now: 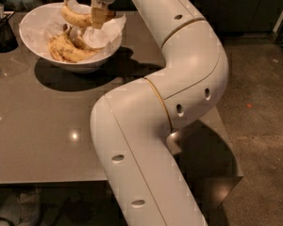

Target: Pick banana from white bowl

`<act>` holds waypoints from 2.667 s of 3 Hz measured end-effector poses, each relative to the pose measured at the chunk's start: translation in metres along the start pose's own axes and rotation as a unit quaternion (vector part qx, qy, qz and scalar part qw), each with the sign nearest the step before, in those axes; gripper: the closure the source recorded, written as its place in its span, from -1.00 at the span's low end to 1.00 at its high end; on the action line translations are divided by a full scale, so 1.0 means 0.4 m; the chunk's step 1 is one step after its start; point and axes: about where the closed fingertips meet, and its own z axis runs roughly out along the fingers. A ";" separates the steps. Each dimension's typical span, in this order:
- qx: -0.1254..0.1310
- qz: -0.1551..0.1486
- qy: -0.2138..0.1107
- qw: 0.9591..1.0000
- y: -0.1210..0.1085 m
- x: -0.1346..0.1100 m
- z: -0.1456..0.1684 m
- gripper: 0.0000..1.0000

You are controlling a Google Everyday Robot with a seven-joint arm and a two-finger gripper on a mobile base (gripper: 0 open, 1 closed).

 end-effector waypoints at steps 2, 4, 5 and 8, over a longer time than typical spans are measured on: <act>0.010 -0.018 -0.025 0.999 0.007 0.010 -0.027 1.00; -0.063 0.052 -0.008 0.997 0.145 0.024 -0.092 1.00; -0.065 0.054 -0.008 0.996 0.149 0.027 -0.084 1.00; -0.063 0.079 -0.040 0.994 0.257 0.041 -0.165 1.00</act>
Offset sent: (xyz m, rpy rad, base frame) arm -0.0024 -0.0055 0.0187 0.0105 -0.0453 0.0384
